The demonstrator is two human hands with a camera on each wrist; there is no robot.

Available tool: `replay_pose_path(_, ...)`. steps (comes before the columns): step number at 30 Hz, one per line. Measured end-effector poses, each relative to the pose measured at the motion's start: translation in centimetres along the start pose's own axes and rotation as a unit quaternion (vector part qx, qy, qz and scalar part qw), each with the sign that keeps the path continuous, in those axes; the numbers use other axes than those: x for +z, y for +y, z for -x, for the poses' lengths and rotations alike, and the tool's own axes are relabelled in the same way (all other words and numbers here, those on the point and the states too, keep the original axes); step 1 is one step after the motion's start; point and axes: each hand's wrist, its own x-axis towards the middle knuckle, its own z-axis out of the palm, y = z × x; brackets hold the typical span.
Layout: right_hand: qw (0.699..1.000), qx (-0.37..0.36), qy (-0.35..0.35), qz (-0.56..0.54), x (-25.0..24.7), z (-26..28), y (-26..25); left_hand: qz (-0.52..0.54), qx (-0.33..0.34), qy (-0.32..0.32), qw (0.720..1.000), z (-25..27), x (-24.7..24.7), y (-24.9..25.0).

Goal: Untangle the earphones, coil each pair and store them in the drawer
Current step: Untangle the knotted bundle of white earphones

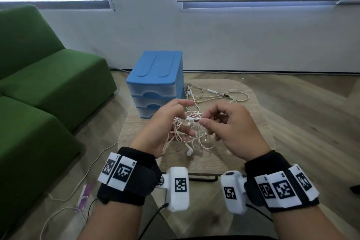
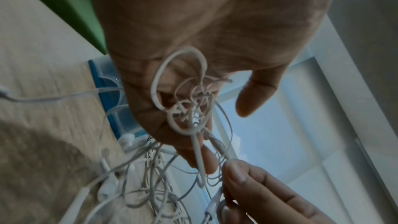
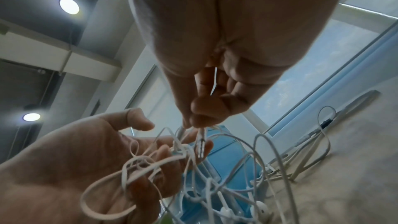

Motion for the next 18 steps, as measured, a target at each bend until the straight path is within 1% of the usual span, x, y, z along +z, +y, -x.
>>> replay_pose_path(3,0.997,0.025,-0.021,-0.064,-0.1,0.2,-0.2,-0.071,0.022,-0.017,0.997,0.0,0.3,0.0)
replay_pose_path(6,0.989,0.044,-0.016,-0.137,-0.8,0.1,-0.6,-0.143,0.071,0.009,0.987,-0.1,0.4,-0.6)
replay_pose_path(8,0.982,0.059,-0.004,-0.178,-1.2,0.0,-0.6,-0.145,0.089,0.038,0.985,-0.2,0.3,-0.8)
replay_pose_path(10,0.971,0.077,-0.01,-0.224,-1.4,0.1,-0.7,-0.128,0.094,0.053,0.986,-0.2,0.3,-0.9)
replay_pose_path(12,0.953,0.089,-0.03,-0.287,-1.4,0.3,-0.9,-0.116,0.098,0.055,0.987,-0.3,0.4,-0.8)
replay_pose_path(14,0.923,0.092,-0.047,-0.37,-1.3,0.6,-1.0,-0.114,0.1,0.049,0.987,-0.4,0.5,-0.7)
replay_pose_path(16,0.889,0.089,-0.046,-0.447,-1.5,0.5,-1.0,-0.116,0.104,0.039,0.987,-0.4,0.8,-0.6)
replay_pose_path(18,0.87,0.096,-0.03,-0.482,-1.6,0.4,-0.9,-0.11,0.105,0.034,0.988,-0.4,1.0,-0.6)
